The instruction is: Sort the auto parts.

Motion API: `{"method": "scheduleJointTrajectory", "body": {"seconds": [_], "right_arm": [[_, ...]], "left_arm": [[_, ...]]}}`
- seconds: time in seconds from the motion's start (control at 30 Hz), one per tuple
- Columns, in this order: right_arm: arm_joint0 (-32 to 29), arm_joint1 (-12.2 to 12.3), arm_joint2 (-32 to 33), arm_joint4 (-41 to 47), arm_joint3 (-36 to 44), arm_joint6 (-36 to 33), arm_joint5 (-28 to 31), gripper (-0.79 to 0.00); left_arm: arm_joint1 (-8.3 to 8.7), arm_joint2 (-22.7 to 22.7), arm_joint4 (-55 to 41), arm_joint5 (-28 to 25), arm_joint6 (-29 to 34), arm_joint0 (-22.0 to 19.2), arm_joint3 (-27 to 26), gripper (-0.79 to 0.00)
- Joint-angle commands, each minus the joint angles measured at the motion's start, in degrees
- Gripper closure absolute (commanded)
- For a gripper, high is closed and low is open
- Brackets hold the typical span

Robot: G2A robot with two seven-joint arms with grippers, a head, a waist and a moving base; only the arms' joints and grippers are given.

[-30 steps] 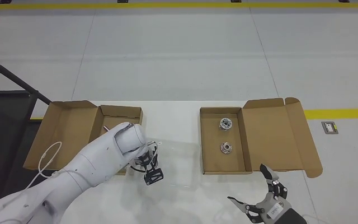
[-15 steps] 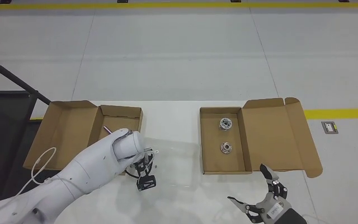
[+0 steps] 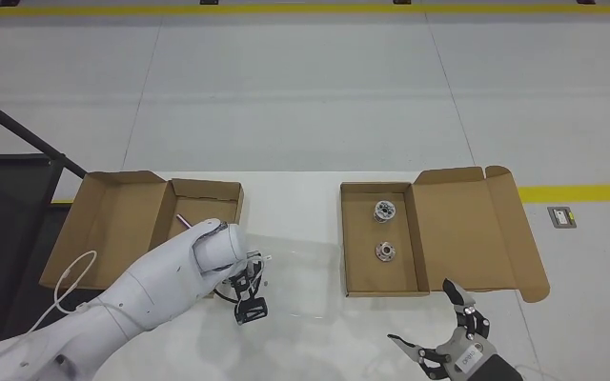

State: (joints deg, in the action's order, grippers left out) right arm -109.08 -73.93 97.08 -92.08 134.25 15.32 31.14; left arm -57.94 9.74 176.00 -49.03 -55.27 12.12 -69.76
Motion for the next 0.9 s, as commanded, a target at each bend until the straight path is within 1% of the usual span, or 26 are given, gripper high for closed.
{"method": "scheduleJointTrajectory", "body": {"seconds": [0.0, 0.07, 0.1, 0.13, 0.17, 0.2, 0.53, 0.63, 0.87], "right_arm": [[-0.01, 0.0, 0.01, 0.01, 0.0, 0.01, 0.0, -0.785], [-0.01, 0.0, 0.01, 0.01, 0.0, 0.01, 0.0, -0.785], [-0.01, 0.0, 0.01, 0.01, 0.0, 0.01, 0.0, -0.785], [-0.01, 0.0, 0.01, 0.01, 0.0, 0.01, 0.0, -0.785], [-0.01, 0.0, 0.01, 0.01, 0.0, 0.01, 0.0, -0.785], [-0.01, 0.0, 0.01, 0.01, 0.0, 0.01, 0.0, -0.785], [-0.01, 0.0, 0.01, 0.01, 0.0, 0.01, 0.0, -0.785], [-0.01, 0.0, 0.01, 0.01, 0.0, 0.01, 0.0, -0.785], [-0.01, 0.0, 0.01, 0.01, 0.0, 0.01, 0.0, -0.785]], "left_arm": [[0.0, 0.0, 0.0, 0.01, -0.01, 0.0, 0.01, -0.431], [0.0, 0.0, 0.0, 0.01, -0.01, 0.0, 0.01, -0.489], [-0.04, 0.0, 0.0, -0.01, 0.01, -0.36, 0.01, -0.533], [-0.11, 0.0, 0.0, -0.05, 0.04, -0.68, 0.23, -0.622], [-0.2, 0.0, 0.0, 0.27, -0.27, -0.82, 0.46, -0.739], [-0.29, 0.0, 0.0, 0.76, -0.77, -1.0, 0.73, -0.785], [-0.33, 0.0, 0.0, 0.99, -1.0, -1.07, 0.8, -0.785], [-0.16, 1.84, -2.85, 2.77, 2.64, 0.32, 1.15, -0.785], [0.45, 3.83, -6.09, 0.72, 5.64, 1.7, -0.22, -0.785]]}}
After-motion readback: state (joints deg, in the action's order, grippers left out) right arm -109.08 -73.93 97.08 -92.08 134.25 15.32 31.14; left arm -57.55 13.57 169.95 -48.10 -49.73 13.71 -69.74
